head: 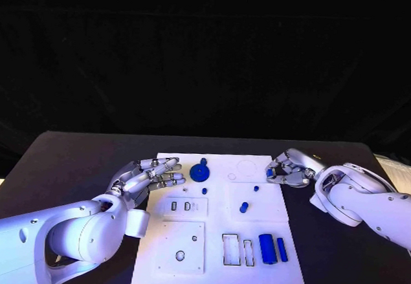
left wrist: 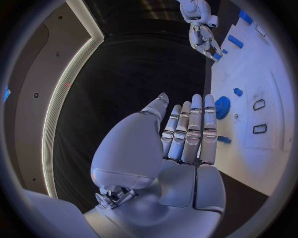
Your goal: Assemble the parts on the task board
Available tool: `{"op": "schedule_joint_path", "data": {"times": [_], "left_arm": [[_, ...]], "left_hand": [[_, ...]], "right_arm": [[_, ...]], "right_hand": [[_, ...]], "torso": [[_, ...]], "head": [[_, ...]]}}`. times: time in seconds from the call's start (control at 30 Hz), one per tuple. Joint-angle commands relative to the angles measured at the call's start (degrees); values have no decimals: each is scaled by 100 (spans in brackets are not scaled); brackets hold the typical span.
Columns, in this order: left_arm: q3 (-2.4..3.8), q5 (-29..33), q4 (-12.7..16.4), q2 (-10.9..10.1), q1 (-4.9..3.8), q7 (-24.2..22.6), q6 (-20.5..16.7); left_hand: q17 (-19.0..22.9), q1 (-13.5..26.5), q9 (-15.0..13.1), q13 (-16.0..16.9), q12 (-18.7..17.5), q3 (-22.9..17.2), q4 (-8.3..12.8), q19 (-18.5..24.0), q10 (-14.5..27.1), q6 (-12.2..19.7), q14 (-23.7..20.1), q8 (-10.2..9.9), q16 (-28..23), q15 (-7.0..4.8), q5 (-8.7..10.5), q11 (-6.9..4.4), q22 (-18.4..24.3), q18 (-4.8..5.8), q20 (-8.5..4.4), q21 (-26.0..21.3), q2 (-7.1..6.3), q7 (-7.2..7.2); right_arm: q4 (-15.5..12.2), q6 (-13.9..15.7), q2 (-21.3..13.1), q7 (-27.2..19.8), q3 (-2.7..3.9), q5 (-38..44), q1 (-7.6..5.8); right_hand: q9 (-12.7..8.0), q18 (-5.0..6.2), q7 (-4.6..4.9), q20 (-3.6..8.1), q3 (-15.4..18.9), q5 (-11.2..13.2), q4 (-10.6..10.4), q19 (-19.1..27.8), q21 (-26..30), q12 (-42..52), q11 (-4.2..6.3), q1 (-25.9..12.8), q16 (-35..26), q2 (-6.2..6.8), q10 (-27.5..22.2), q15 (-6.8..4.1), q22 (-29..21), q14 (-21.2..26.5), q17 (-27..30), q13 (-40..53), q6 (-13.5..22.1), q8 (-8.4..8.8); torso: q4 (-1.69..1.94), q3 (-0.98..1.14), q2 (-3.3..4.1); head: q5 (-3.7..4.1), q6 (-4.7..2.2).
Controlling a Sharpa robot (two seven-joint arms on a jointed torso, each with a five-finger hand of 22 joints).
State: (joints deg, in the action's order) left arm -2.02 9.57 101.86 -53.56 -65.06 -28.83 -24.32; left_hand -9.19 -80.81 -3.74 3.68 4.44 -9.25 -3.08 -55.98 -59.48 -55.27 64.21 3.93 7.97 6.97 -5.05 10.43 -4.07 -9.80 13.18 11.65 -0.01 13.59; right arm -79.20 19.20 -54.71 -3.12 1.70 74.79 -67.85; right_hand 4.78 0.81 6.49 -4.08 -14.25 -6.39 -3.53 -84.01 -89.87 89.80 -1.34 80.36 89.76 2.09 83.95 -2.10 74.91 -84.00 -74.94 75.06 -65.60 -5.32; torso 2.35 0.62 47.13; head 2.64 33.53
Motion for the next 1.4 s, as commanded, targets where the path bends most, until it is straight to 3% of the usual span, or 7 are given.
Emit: {"op": "schedule_joint_path", "data": {"times": [0.03,0.33,0.7,0.9,1.03,1.23,1.4], "left_arm": [[3,-39,6,10,-1,-36,114],[2,-39,3,5,-2,-42,113],[2,-39,-37,18,-2,-41,118],[2,-10,-180,32,-2,-74,118],[2,20,-236,24,-2,-88,111],[3,34,-266,29,-2,-95,116],[3,37,-263,30,-3,-93,118]], "left_hand": [[-7,-48,6,-5,-19,-17,17,-15,39,37,-31,-22,-23,22,21,-16,10,-62,13,-35,-20,4],[-7,-48,6,-5,-19,-17,17,-15,39,37,-31,-22,-23,22,21,-16,10,-62,13,-35,-20,4],[-7,-48,6,-5,-19,-17,17,-15,39,37,-31,-22,-23,22,21,-16,10,-62,13,-35,-20,4],[-10,-27,4,-4,-15,-45,27,-12,50,43,-34,-18,-35,27,22,-11,10,-62,16,-45,-18,10],[-10,-27,4,-4,-14,-47,28,-12,50,43,-34,-18,-35,27,22,-11,10,-62,16,-45,-17,10],[-10,-27,4,-4,-14,-47,28,-12,50,43,-34,-18,-35,27,22,-11,10,-62,16,-45,-17,10],[-10,-27,4,-4,-14,-47,28,-12,50,43,-34,-18,-35,27,22,-11,10,-62,16,-45,-17,10]], "right_arm": [[-60,266,4,-51,6,63,1],[-560,359,0,224,44,28,-133],[-1275,336,486,848,0,473,-132],[-1448,320,869,1137,-74,992,29],[-1424,299,1082,1239,-119,1205,150],[-1328,194,1328,1356,-148,1449,340],[-1230,94,1476,1443,-156,1607,455]], "right_hand": [[66,-81,-123,39,-37,8,9,-599,-13,20,46,23,24,-168,605,-61,1509,-600,-1506,1494,-185,-75],[69,-81,-130,63,-23,63,2,-599,-13,20,58,-70,24,-148,605,-78,1509,-600,-1506,1494,-181,-67],[66,-81,-124,71,-6,74,0,-599,-13,20,54,-129,24,-121,605,-80,1509,-600,-1506,1494,-164,-52],[64,-81,-122,72,-5,82,-4,-599,-13,20,53,-146,24,-123,605,-80,1509,-600,-1506,1494,-156,-46],[64,-81,-122,72,-6,81,-4,-599,-13,20,53,-147,24,-123,605,-80,1509,-600,-1506,1494,-156,-46],[62,-81,-120,73,-5,71,-4,-599,-13,20,52,-156,24,-120,605,-79,1509,-600,-1506,1494,-149,-41],[62,-81,-120,73,-3,67,0,-599,-13,20,52,-160,24,-113,605,-79,1509,-600,-1506,1494,-147,-39]], "torso": [[2,-3,-9],[9,-22,-15],[62,-87,-99],[82,-130,-158],[67,-150,-179],[88,-179,-200],[81,-173,-195]], "head": [[2,-3],[-4,-28],[-72,82],[-179,222],[-222,257],[-219,311],[-236,327]]}}
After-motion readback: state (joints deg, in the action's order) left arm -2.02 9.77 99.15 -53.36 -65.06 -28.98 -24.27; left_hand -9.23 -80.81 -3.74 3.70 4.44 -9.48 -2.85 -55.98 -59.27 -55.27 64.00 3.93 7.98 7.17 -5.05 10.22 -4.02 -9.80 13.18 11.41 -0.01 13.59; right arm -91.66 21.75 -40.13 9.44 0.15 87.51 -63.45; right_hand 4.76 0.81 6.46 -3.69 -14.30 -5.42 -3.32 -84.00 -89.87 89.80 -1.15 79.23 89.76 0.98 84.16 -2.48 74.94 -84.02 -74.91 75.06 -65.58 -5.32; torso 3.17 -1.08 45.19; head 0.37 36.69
